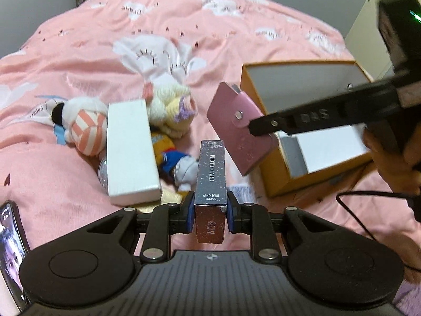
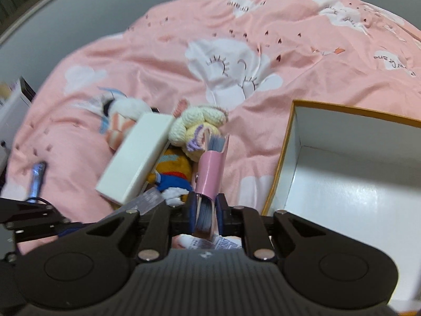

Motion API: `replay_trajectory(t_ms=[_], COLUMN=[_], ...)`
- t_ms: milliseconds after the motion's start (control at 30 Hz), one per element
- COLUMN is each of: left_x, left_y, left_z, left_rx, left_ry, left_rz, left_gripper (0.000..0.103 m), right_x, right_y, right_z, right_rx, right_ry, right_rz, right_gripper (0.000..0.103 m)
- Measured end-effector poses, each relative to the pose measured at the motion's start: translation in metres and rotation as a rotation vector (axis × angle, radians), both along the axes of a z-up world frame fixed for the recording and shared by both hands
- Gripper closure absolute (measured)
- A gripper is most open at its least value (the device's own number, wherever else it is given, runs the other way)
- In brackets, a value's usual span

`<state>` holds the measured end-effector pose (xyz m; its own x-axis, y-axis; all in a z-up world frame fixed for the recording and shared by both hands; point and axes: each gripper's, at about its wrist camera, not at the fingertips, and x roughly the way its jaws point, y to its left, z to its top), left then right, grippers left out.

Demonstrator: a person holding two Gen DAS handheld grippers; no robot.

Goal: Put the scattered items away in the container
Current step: 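Grasp the photo-card box with the left gripper while the right gripper lifts the pink holder, then lower the photo-card box and pink holder into the shoebox, open both grippers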

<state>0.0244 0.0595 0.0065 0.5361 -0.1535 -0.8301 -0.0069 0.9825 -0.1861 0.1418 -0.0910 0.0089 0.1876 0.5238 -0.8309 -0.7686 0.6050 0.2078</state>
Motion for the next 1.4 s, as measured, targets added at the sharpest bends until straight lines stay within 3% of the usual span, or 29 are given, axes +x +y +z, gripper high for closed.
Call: replay_trajectory(t_ms=[267,533,767,1067,1400], left_x=[0.004,0.023,0.051,0.089,0.109], left_y=[-0.007,-0.028,-0.054,-0.101,-0.130], left_z=[0.018,0.035,0.035,0.005,-0.031], left_rx=[-0.029,-0.061,-0.123,-0.203,-0.171], left_ry=[-0.072,-0.146,-0.155,-0.105,-0.017], left_rz=[-0.001,-0.063,-0.110,-0.157,-0.143], left_gripper=[0.077,0.077,0.077,0.077,0.077], right_x=[-0.004,0.013,0.035,0.058,0.077], right_y=[-0.046,-0.095,-0.127,-0.149,-0.163], right_z=[0.043,0.060,0.047,0.014,-0.016], right_rx=[0.088,0.069,0.008,-0.003,0.012], right_ry=[-0.059,-0.103,-0.096,-0.021,0.083], right_rz=[-0.059,-0.172,-0.280,-0.352,-0.389], right_gripper=[0.086,0.086,0.086,0.086,0.087])
